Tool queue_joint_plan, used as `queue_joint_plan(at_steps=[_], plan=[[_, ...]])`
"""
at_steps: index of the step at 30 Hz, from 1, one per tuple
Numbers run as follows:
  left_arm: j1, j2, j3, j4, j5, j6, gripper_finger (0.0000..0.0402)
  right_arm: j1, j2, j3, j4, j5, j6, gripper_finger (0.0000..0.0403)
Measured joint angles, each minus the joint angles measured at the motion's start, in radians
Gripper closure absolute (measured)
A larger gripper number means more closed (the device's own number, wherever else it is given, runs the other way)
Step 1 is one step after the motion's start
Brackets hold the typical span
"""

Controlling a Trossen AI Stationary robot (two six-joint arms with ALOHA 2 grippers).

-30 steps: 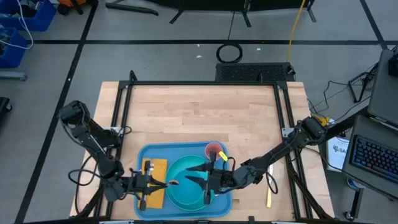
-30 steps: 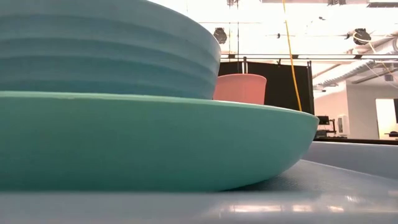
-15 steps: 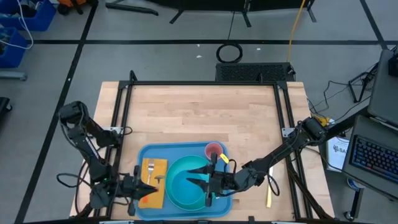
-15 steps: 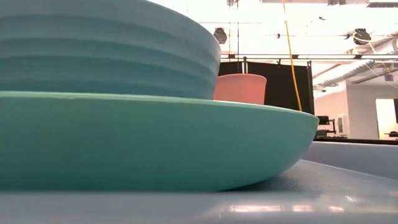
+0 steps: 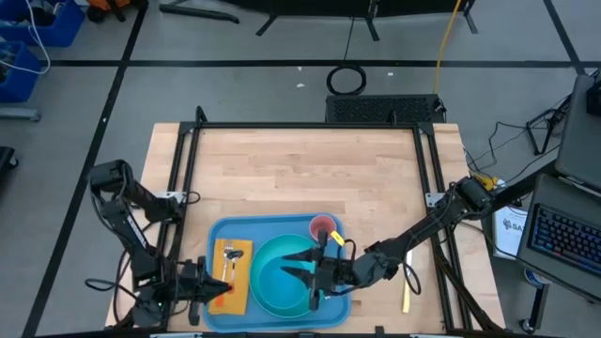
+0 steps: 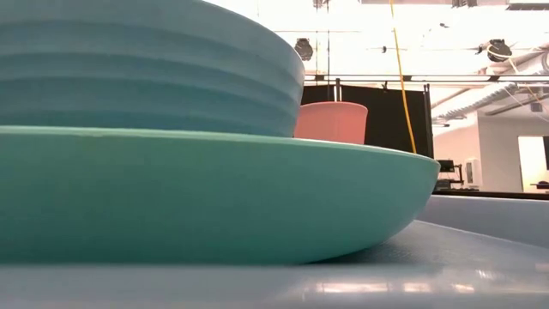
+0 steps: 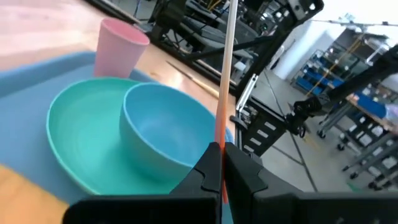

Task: Set up tray
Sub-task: Put the orange spoon on the yellow table napkin to the right of the orange fork

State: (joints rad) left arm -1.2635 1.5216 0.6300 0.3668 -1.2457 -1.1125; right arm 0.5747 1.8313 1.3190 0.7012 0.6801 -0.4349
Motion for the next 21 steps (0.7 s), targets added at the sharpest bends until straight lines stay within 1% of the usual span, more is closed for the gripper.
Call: queue_joint_plan(at_steps=[3,10,16,21], plan=[[-0.011,0.036,0.0,0.001,-0.013,-0.082,0.0399,0.0,0.0,0.0,0.016,0.0,-0.022,0.0307],[-0.024,0.098,0.002,0.001,0.006,-0.259,0.04,0.0,0.0,0.0,0.03,0.0,-0.049,0.0309],[-0.023,0.103,0.002,0.001,0.013,-0.304,0.04,0.0,0.0,0.0,0.035,0.0,-0.056,0.0309],[-0.022,0.105,0.002,0.003,0.042,-0.349,0.04,0.0,0.0,0.0,0.036,-0.001,-0.057,0.0308]])
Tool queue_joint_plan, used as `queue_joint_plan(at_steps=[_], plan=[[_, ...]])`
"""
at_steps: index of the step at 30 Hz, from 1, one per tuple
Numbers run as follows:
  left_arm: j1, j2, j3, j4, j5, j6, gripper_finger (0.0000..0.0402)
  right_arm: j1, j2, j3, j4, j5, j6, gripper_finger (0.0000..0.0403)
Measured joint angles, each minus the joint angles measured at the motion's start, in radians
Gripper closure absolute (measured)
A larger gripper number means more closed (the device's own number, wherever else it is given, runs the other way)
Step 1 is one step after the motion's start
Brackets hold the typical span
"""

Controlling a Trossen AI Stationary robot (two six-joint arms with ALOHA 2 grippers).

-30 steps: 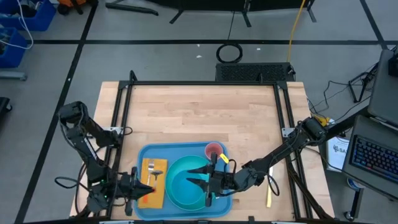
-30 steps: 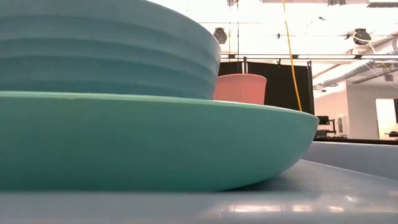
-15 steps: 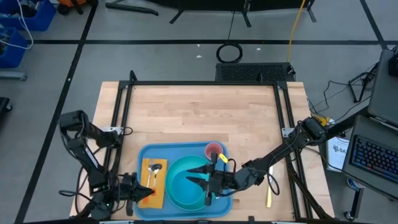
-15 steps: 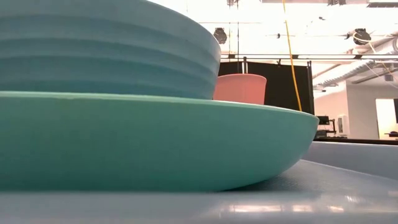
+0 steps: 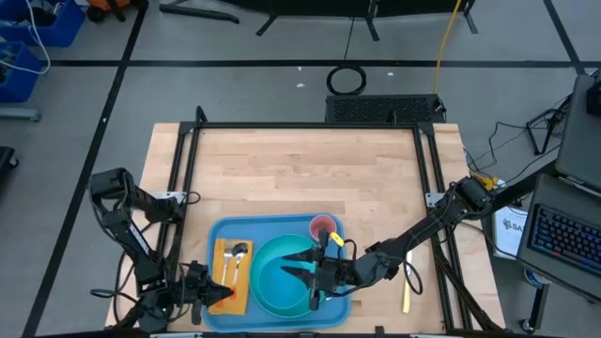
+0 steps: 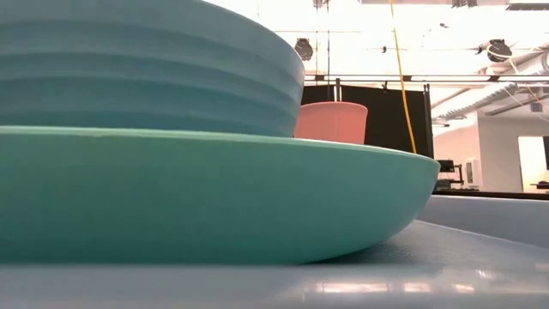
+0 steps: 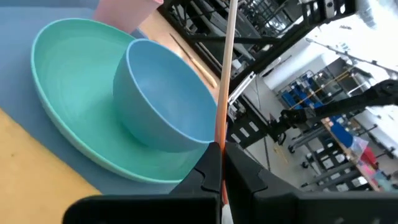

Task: Set up tray
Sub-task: Put the orange spoon on the yellow table napkin to the right of the orange fork

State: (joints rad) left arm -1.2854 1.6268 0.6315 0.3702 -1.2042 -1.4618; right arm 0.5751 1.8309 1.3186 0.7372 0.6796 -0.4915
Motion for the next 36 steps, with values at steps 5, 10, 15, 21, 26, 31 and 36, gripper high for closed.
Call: queue_joint_plan(at_steps=[5,10,15,21,26,31,36], plan=[[0.0,0.0,-0.003,0.017,-0.011,-0.03,0.04,0.0,0.0,0.0,0.0,0.0,0.0,0.0309],[0.0,0.0,-0.004,0.048,-0.037,-0.069,0.04,-0.005,0.0,0.0,0.0,-0.001,0.037,0.0309],[-0.001,0.0,-0.002,0.05,-0.024,-0.104,0.04,-0.025,0.0,0.0,-0.026,-0.055,0.118,0.031],[-0.004,0.001,0.016,0.05,-0.022,-0.04,0.04,-0.098,-0.027,0.0,-0.183,-0.28,0.37,0.031],[-0.004,0.001,0.02,0.027,-0.027,-0.04,0.04,-0.184,-0.045,0.0,-0.283,-0.414,0.532,0.0309],[-0.002,0.002,0.021,0.02,-0.025,-0.031,0.04,-0.298,-0.052,-0.001,-0.322,-0.659,0.722,0.0297],[0.0,0.002,0.021,0.019,-0.016,-0.009,0.04,-0.372,-0.052,-0.001,-0.327,-0.747,0.779,0.0262]])
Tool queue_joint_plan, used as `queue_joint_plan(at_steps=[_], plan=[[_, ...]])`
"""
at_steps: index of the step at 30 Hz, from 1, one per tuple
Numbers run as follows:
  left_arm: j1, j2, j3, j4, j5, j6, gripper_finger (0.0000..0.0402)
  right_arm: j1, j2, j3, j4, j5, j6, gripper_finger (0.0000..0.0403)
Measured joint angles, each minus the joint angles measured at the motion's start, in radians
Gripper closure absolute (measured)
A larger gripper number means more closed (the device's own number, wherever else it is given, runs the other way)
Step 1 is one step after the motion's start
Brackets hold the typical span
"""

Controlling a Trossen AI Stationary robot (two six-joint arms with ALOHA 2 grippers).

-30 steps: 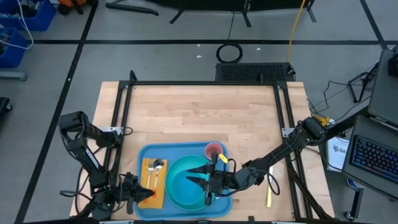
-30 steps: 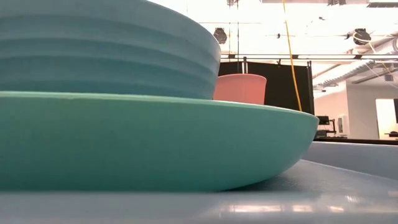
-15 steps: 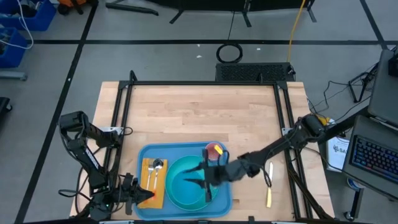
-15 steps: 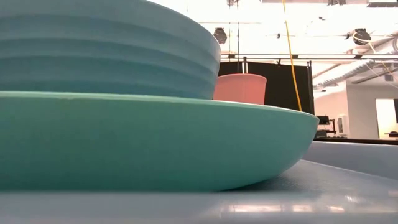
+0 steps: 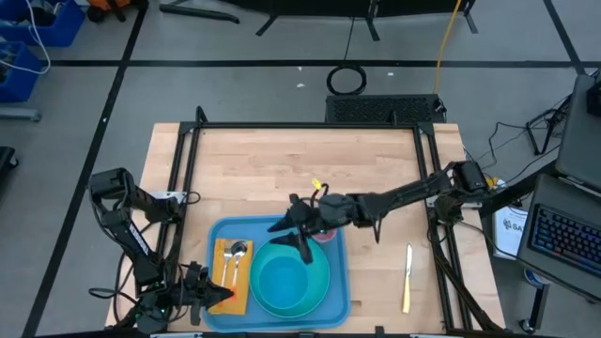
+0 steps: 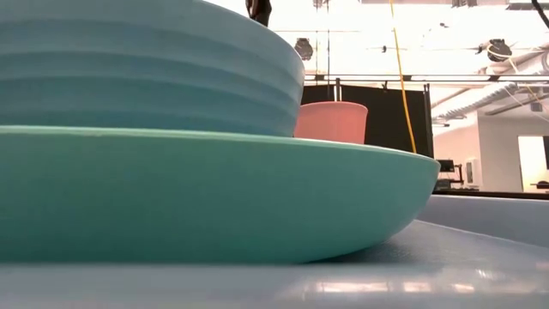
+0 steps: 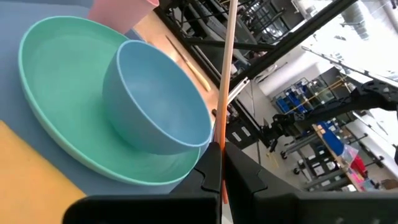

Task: Set up tray
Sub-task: Put the orange spoon on the yellow table napkin to the right of the orange fork

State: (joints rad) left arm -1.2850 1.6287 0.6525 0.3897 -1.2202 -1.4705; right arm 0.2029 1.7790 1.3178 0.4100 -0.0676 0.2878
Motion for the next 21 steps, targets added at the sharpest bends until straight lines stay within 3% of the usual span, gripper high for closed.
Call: queue_joint_plan(at_steps=[3,9,21], plan=[[0.001,0.0,0.0,0.0,0.001,0.012,0.04,-0.02,0.0,0.0,0.049,-0.058,0.0,0.0232],[0.027,0.01,-0.001,0.002,-0.003,0.023,0.04,-0.02,0.006,0.002,0.087,-0.065,-0.003,0.019],[0.045,0.005,-0.003,-0.006,0.023,0.054,0.04,-0.018,0.069,0.0,0.1,-0.063,-0.012,0.0194]])
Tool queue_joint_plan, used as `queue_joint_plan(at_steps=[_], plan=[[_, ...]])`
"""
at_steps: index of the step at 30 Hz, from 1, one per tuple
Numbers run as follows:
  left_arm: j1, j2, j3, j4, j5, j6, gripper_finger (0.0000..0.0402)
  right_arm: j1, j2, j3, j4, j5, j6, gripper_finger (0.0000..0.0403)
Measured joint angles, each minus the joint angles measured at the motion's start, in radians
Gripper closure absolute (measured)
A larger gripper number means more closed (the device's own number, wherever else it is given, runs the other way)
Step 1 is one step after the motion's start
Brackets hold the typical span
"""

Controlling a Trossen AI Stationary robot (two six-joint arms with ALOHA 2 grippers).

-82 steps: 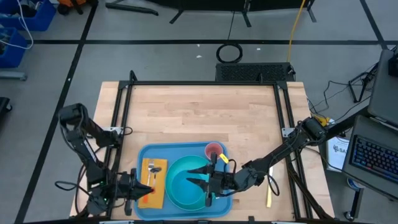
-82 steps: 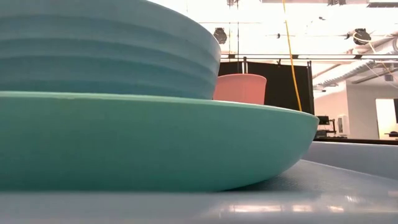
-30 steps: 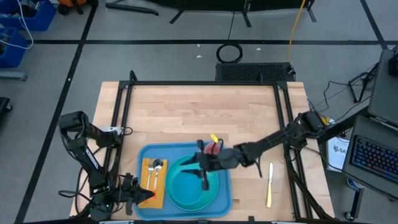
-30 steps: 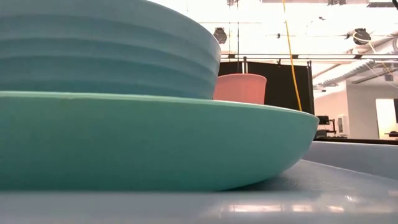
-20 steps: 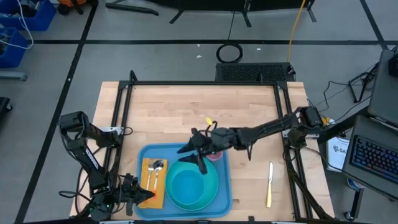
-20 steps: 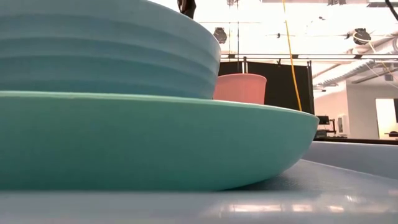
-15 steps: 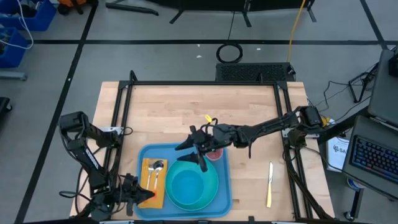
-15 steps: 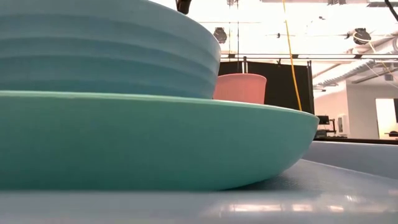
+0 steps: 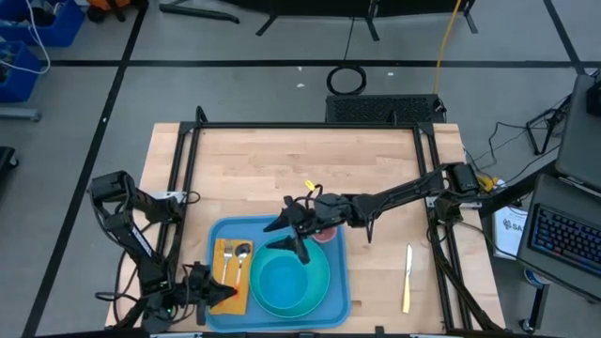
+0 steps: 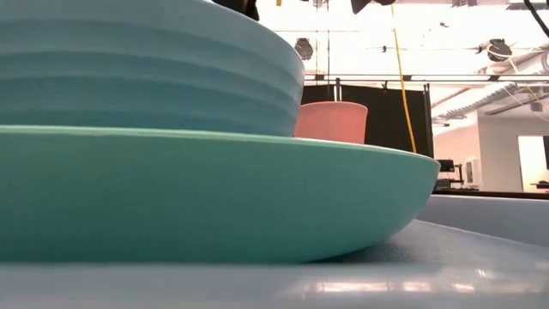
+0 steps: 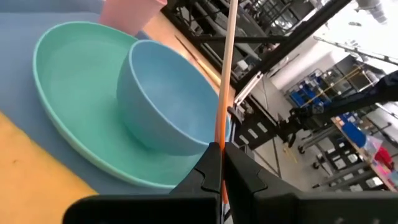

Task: Set up tray
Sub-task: Put the orange spoon on the yellow table napkin to the right of the orange fork

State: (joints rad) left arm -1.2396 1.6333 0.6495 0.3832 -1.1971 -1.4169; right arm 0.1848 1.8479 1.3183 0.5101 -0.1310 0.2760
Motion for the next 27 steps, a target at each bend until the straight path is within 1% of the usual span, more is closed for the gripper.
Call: queue_joint_plan(at_steps=[4,6,8,11,15,27], plan=[[0.019,-0.001,0.0,-0.016,0.029,0.002,0.04,0.015,0.03,0.001,0.036,0.014,-0.024,0.0194],[0.024,-0.001,0.0,-0.02,0.034,0.002,0.04,0.024,0.066,0.032,0.04,0.046,-0.037,0.0194],[0.024,-0.002,0.0,-0.022,0.034,0.003,0.04,0.033,0.073,0.039,0.008,0.049,-0.056,0.0194],[0.023,-0.002,0.0,-0.03,0.037,0.002,0.04,0.039,0.113,0.085,0.034,0.062,-0.085,0.0194],[0.019,0.012,0.0,-0.021,0.044,-0.002,0.04,0.04,0.134,0.127,0.018,0.077,-0.098,0.0195],[0.019,0.064,0.0,-0.013,0.039,-0.043,0.04,0.035,0.137,0.141,0.009,0.076,-0.091,0.0195]])
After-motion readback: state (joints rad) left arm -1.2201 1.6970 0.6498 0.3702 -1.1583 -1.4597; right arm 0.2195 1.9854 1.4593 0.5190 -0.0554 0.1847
